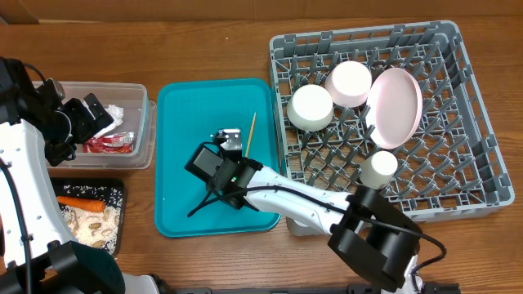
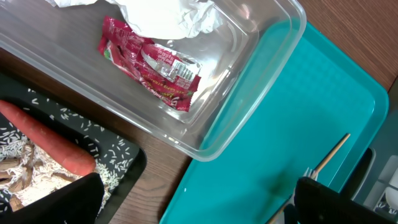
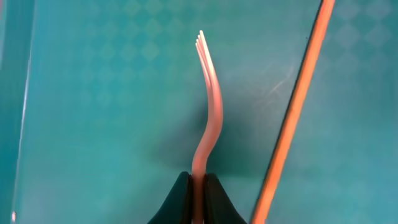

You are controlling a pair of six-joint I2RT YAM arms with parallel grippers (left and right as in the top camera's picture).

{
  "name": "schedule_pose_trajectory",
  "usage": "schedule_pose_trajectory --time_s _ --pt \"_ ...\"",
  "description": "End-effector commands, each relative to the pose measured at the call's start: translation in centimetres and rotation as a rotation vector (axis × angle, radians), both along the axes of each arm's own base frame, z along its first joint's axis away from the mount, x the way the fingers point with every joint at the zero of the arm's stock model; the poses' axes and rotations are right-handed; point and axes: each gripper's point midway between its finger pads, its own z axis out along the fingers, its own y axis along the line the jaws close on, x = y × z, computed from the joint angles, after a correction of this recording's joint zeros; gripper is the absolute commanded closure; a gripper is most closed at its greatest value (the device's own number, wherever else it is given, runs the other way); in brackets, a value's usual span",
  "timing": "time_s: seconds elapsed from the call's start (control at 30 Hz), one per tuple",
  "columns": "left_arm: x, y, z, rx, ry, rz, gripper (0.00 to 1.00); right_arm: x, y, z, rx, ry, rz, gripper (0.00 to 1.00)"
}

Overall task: Sort waste into correct bins and load items into the dishwasher
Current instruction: 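Lift the white fork with the right gripper and carry it over the rack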

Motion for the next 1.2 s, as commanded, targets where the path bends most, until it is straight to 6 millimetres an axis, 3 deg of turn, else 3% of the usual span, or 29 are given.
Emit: schedule_pose_trajectory --time_s 0.0,0.1,0.13,0.2,0.27,0.37,0.47,0.7,0.87,1.17 --pt "0.4 0.0 0.8 0.005 -0.024 0.002 0.00 0.8 -0.6 6.1 0.025 -0.097 0.100 0.96" --pt "0.4 0.0 0.8 0.005 -0.024 0.002 0.00 0.7 -2.6 10.0 0.030 -0.131 0.116 0.96" --pt "0.4 0.0 0.8 0.005 -0.024 0.002 0.00 0.7 -3.8 11.7 0.033 -0.142 0.109 0.96" --pt "0.4 0.0 0.8 0.005 -0.024 0.002 0.00 0.9 -5.7 13.5 0.027 -0.155 0.101 0.96" --pt "0.4 0.0 0.8 0.005 -0.024 0.002 0.00 1.3 -8.9 15.1 -0.010 -0.161 0.085 0.96" --pt "0.4 0.0 0.8 0.005 -0.024 0.002 0.00 2.0 -13.3 15.5 -0.074 -0.132 0.016 0.96" --pt "0.4 0.0 0.8 0.005 -0.024 0.002 0.00 2.7 -18.2 14.1 -0.185 -0.053 -0.027 0.96" --pt "0.4 0.0 0.8 0.005 -0.024 0.002 0.00 3.8 -25.0 13.3 -0.287 0.035 -0.107 0.96" --pt "0.4 0.0 0.8 0.005 -0.024 0.002 0.00 4.3 -26.8 13.1 -0.290 0.054 -0.149 0.96" --pt "0.4 0.0 0.8 0.005 -0.024 0.002 0.00 3.8 -27.1 12.1 -0.339 0.085 -0.087 0.96"
